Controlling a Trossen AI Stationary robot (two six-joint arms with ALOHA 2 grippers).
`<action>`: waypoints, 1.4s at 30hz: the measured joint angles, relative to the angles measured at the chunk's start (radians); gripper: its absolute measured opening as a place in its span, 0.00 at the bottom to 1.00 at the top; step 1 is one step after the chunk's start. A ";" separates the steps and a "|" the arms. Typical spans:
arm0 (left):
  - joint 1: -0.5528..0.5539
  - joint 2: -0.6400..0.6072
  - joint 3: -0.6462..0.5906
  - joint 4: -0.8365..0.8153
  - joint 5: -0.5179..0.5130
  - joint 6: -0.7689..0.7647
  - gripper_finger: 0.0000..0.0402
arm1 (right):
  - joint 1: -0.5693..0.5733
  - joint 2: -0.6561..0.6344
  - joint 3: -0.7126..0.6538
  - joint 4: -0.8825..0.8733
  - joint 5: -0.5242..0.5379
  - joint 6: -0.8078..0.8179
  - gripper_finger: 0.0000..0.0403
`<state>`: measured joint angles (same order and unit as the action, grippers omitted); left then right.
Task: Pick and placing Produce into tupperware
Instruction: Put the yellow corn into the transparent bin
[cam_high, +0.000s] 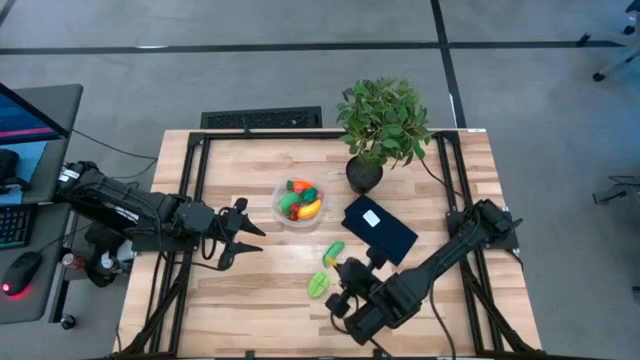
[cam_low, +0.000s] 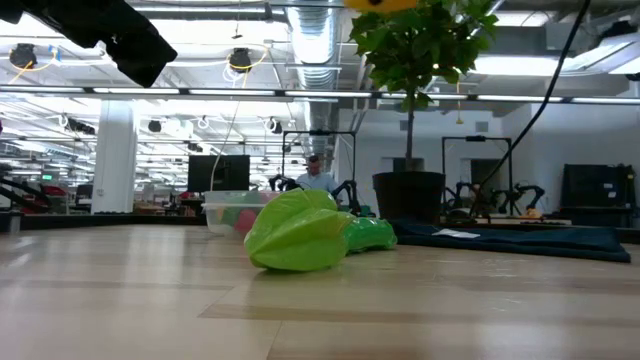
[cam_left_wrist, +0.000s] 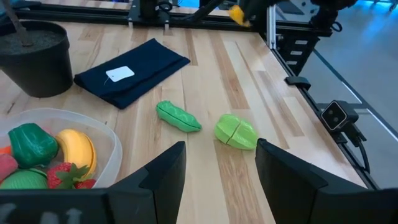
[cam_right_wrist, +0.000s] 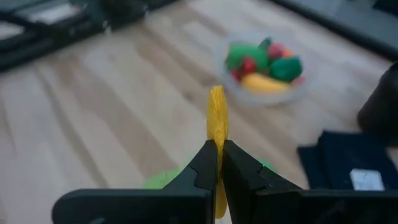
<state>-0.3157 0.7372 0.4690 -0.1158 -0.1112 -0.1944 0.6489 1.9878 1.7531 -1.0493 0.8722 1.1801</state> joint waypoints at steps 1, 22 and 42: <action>0.000 0.000 0.000 0.000 0.000 0.000 0.46 | -0.006 -0.005 0.000 0.000 0.021 0.000 0.03; 0.000 0.000 0.000 -0.008 0.021 -0.001 0.46 | -0.163 -0.007 -0.010 0.010 0.178 -0.010 0.03; 0.000 0.000 0.000 -0.007 0.023 -0.001 0.46 | -0.283 -0.006 -0.010 0.225 0.150 -0.240 0.03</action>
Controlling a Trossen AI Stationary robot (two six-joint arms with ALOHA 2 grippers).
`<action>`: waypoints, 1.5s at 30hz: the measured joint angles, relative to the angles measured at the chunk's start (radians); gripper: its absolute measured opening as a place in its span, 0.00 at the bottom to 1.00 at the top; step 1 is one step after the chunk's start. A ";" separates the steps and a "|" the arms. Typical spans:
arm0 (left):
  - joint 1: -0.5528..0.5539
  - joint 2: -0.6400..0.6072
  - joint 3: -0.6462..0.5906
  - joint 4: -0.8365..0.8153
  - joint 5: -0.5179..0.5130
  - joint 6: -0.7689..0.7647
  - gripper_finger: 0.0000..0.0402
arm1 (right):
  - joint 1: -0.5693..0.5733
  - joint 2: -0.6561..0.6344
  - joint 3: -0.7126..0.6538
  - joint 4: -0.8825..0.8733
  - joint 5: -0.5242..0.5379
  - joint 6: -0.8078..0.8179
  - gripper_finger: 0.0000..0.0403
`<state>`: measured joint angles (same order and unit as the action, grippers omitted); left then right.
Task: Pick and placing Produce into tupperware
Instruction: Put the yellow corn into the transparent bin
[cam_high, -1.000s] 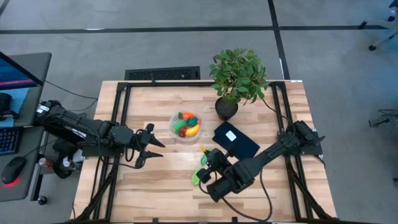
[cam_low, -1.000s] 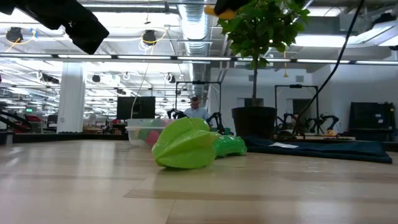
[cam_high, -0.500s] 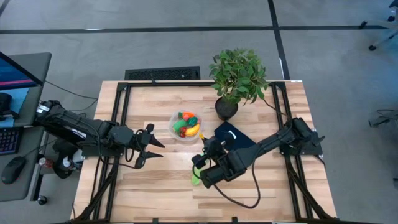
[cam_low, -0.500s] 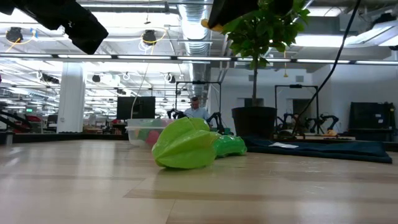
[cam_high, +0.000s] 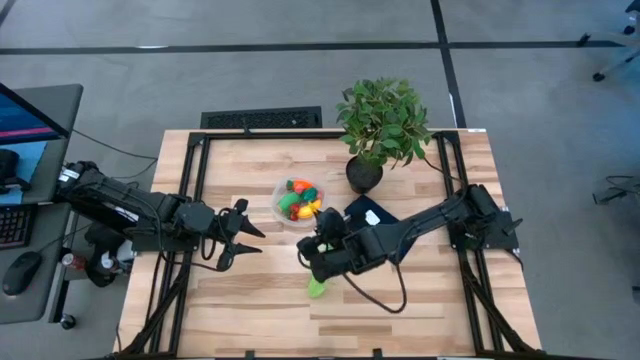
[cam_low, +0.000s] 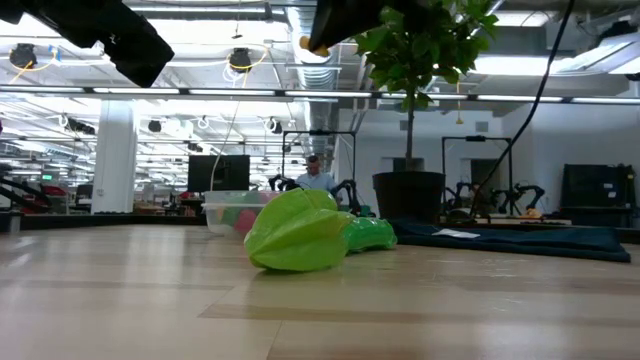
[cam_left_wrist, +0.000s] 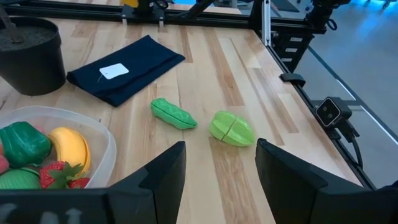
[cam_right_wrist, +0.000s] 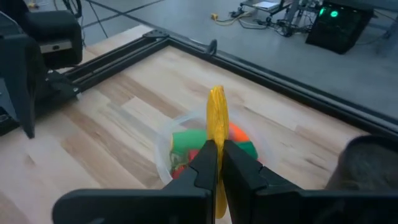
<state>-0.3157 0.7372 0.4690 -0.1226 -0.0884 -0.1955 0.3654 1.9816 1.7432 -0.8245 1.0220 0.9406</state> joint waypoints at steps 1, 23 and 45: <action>0.000 0.000 0.000 0.000 0.000 -0.004 0.46 | -0.008 0.000 0.000 0.019 -0.008 -0.025 0.03; 0.000 0.000 0.000 0.000 0.031 -0.023 0.46 | -0.176 0.003 -0.134 0.419 -0.330 -0.294 0.03; 0.000 0.000 0.000 -0.001 0.021 0.001 0.46 | -0.329 0.003 -0.248 0.574 -0.558 -0.322 0.06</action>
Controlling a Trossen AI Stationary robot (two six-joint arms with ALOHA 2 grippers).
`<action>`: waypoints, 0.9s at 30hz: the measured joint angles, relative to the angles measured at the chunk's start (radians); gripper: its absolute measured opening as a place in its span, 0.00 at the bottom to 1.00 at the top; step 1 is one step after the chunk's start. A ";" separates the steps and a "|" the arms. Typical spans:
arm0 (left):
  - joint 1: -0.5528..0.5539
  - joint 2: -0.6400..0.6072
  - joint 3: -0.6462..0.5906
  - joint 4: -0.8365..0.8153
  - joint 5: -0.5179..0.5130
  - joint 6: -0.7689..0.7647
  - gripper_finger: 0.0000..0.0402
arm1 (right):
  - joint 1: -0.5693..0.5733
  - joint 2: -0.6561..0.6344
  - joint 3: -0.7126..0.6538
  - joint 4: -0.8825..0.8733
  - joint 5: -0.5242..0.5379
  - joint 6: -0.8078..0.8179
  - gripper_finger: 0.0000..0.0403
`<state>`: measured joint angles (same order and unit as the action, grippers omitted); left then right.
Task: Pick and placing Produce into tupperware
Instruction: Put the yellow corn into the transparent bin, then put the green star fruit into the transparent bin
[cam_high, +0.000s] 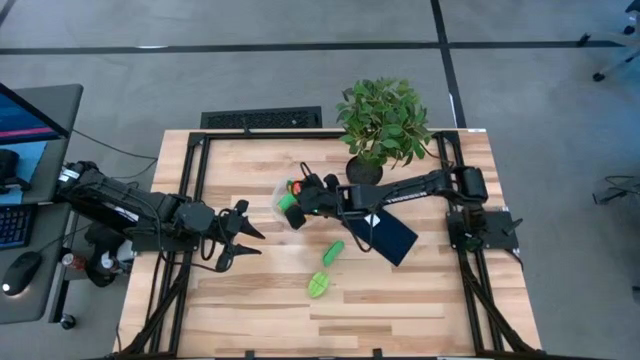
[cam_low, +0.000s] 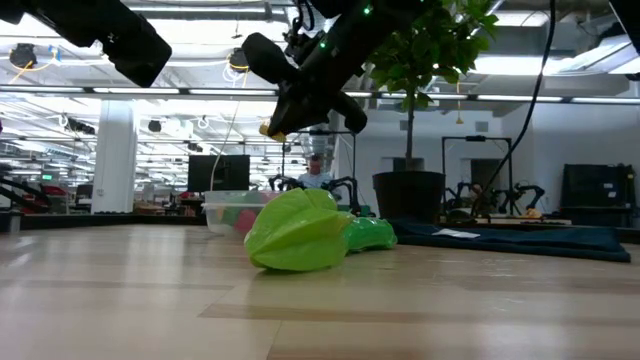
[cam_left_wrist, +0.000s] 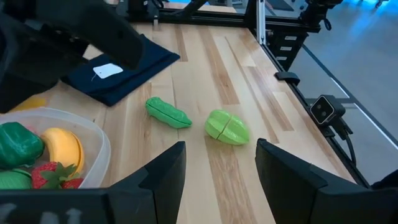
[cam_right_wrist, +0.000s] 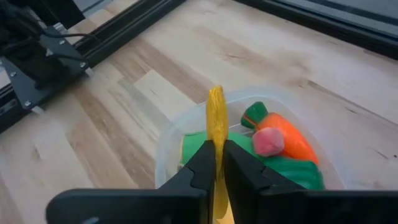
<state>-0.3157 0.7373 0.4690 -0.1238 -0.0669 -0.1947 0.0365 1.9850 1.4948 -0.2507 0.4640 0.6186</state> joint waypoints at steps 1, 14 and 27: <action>0.000 0.000 0.000 0.000 0.000 0.000 0.46 | -0.005 0.000 0.000 -0.002 -0.005 0.000 0.06; 0.000 0.000 0.000 0.000 -0.027 -0.001 0.46 | -0.042 0.000 0.000 -0.010 -0.026 -0.009 0.12; 0.000 0.000 0.000 0.000 -0.051 -0.010 0.46 | -0.031 -0.002 0.000 -0.014 -0.076 -0.054 0.12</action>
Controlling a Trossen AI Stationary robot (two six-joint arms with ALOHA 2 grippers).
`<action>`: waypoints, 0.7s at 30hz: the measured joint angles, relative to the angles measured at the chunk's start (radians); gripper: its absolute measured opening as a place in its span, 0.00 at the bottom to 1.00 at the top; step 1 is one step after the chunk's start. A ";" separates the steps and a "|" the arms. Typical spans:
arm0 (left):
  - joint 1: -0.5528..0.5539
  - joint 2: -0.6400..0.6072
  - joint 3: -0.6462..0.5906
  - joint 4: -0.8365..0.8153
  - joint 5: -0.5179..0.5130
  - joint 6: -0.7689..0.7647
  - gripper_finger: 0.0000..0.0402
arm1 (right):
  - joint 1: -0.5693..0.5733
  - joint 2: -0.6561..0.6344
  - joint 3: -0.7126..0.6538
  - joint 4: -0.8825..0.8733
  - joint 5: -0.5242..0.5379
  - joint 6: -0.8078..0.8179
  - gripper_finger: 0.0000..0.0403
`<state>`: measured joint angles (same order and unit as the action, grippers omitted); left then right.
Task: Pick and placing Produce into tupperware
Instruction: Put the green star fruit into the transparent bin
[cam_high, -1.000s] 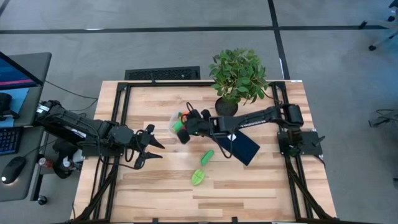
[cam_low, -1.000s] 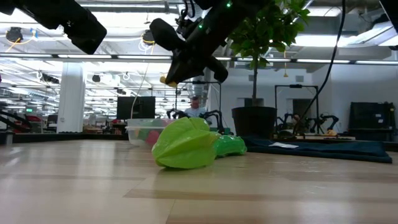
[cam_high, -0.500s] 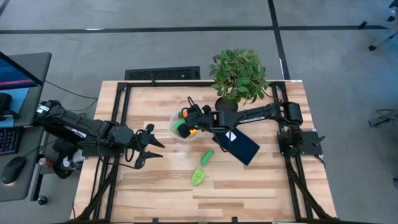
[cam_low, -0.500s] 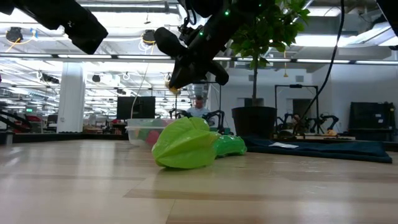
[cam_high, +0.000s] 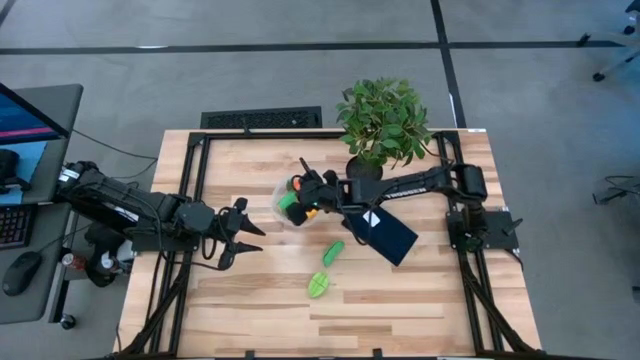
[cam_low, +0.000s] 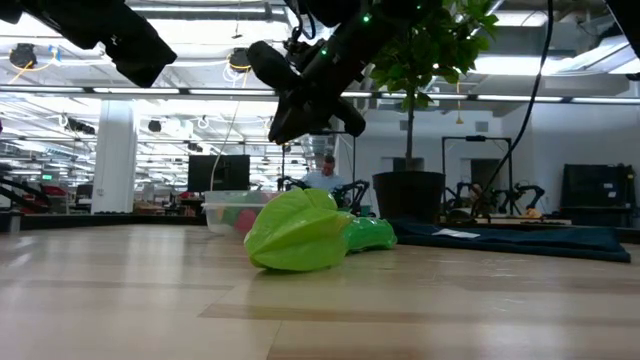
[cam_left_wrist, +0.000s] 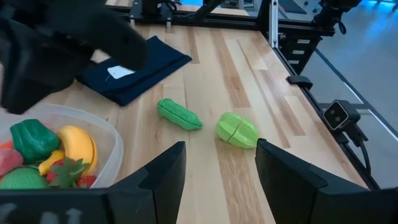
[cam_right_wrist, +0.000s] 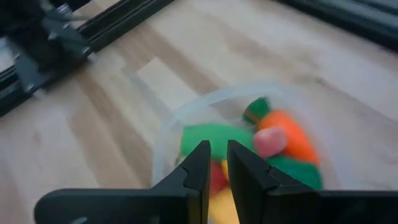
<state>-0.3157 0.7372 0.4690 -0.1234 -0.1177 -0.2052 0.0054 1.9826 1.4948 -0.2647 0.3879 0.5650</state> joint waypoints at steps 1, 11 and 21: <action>0.000 0.000 0.000 0.000 0.000 -0.003 0.46 | 0.006 -0.001 0.000 -0.005 -0.011 0.000 0.12; 0.000 0.000 0.000 0.000 0.000 -0.074 0.46 | 0.115 -0.002 0.000 -0.049 -0.048 0.000 0.12; 0.000 0.000 0.000 0.014 -0.067 -0.215 0.46 | 0.265 -0.002 0.000 -0.078 -0.051 0.056 0.12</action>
<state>-0.3157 0.7375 0.4686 -0.1095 -0.1845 -0.4199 0.2708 1.9808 1.4952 -0.3425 0.3374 0.6214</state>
